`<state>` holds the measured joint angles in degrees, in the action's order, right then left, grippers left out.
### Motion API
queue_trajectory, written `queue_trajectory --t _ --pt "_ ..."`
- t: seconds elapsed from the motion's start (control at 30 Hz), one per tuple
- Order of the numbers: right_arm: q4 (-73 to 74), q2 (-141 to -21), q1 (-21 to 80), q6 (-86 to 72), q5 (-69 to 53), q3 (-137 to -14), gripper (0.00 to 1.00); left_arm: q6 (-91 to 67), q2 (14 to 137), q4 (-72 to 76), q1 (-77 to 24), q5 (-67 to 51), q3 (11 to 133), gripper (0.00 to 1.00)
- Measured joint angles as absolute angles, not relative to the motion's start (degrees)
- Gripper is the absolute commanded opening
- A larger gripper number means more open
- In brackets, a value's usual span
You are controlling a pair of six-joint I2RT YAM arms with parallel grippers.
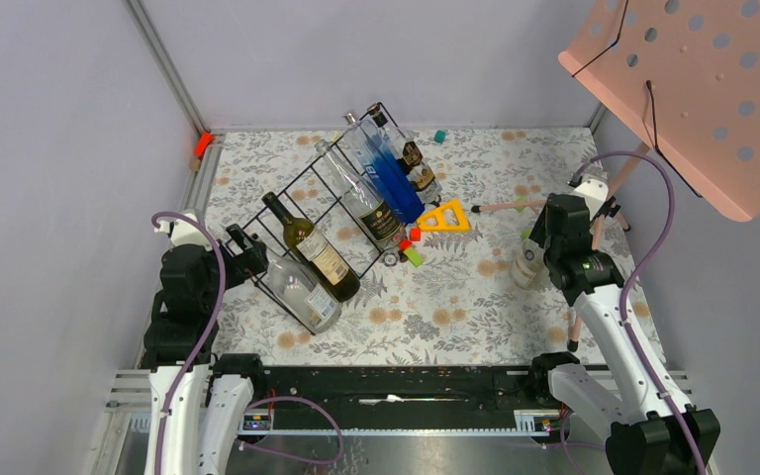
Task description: Take the wine bottle off the wine rack
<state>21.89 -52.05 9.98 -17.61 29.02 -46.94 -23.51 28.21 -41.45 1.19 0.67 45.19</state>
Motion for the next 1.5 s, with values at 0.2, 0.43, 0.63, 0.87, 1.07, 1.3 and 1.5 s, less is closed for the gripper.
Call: queue_trajectory --t 0.2,0.43,0.63,0.87,1.07,1.3,1.5 --pt "23.40 -52.38 9.96 -17.85 27.33 -47.00 0.73 -23.75 27.97 -41.43 1.19 0.89 45.04 0.99" --pt "25.41 -51.37 9.96 -17.63 27.29 -47.94 0.81 -23.83 27.73 -41.43 1.19 0.91 44.82 0.99" --pt "28.01 -48.58 9.96 -16.71 27.33 -52.27 0.83 -23.83 27.73 -41.43 1.19 0.91 44.82 0.99" --pt "29.61 -45.56 9.96 -15.81 27.38 -58.85 0.83 -23.83 27.73 -41.43 1.19 0.91 44.82 0.99" --pt "32.45 -45.98 9.96 -14.37 24.62 -65.89 0.84 -23.88 27.31 -41.45 1.19 1.30 44.53 0.99" --pt "35.05 -47.62 10.87 -13.61 18.13 -71.75 0.84 -23.92 26.94 -41.45 1.19 1.83 44.47 0.99" --pt "35.38 -51.37 24.62 -12.08 19.70 -75.40 0.83 -24.01 26.55 -41.43 1.19 2.28 44.47 0.99"
